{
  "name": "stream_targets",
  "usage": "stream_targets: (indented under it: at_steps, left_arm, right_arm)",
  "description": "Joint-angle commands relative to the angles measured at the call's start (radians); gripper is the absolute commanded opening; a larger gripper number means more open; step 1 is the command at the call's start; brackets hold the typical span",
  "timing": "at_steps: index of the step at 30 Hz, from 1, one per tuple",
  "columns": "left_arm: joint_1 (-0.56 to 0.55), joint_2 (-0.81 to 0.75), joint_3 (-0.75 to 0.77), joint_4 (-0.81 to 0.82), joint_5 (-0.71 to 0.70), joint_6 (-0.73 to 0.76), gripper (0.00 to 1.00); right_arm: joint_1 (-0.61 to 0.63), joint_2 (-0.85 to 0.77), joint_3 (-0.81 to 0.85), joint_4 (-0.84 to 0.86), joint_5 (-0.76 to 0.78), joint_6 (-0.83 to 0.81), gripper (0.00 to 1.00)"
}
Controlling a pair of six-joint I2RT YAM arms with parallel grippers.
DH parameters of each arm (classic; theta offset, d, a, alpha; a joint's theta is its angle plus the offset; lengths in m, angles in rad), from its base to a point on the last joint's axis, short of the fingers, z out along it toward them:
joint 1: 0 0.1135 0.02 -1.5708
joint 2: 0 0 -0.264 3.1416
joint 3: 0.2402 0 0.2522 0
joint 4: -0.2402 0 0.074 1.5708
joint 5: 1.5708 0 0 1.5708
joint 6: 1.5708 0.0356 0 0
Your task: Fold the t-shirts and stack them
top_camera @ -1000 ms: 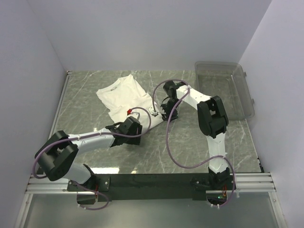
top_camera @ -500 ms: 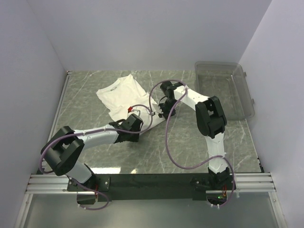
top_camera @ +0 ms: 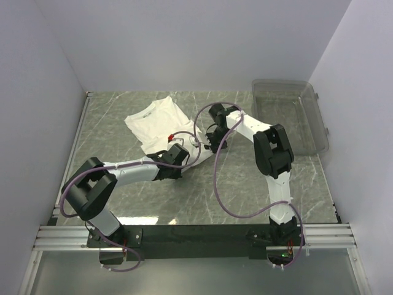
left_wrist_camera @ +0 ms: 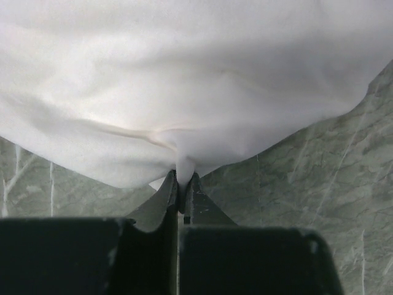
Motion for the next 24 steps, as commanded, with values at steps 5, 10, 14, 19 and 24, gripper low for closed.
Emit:
stream_targets:
  at_steps: [5, 10, 14, 19, 24]
  left_arm:
    - [-0.02, -0.003, -0.048, -0.145, 0.103, -0.014, 0.0]
    - [-0.045, -0.066, -0.018, -0.182, 0.197, 0.015, 0.0]
    - [-0.057, -0.098, -0.017, -0.196, 0.273, 0.023, 0.0]
    - [-0.057, -0.17, -0.021, -0.226, 0.347, 0.029, 0.0]
    - [-0.033, -0.245, 0.014, -0.277, 0.381, 0.05, 0.01]
  right_arm:
    - [-0.065, -0.017, 0.064, -0.153, -0.105, 0.068, 0.0]
    - [-0.091, -0.1, 0.024, -0.161, -0.194, 0.08, 0.0]
    - [-0.103, -0.152, 0.007, -0.183, -0.253, 0.094, 0.0]
    - [-0.123, -0.209, 0.012, -0.229, -0.316, 0.092, 0.0]
    - [-0.122, -0.225, 0.062, -0.287, -0.373, 0.088, 0.0]
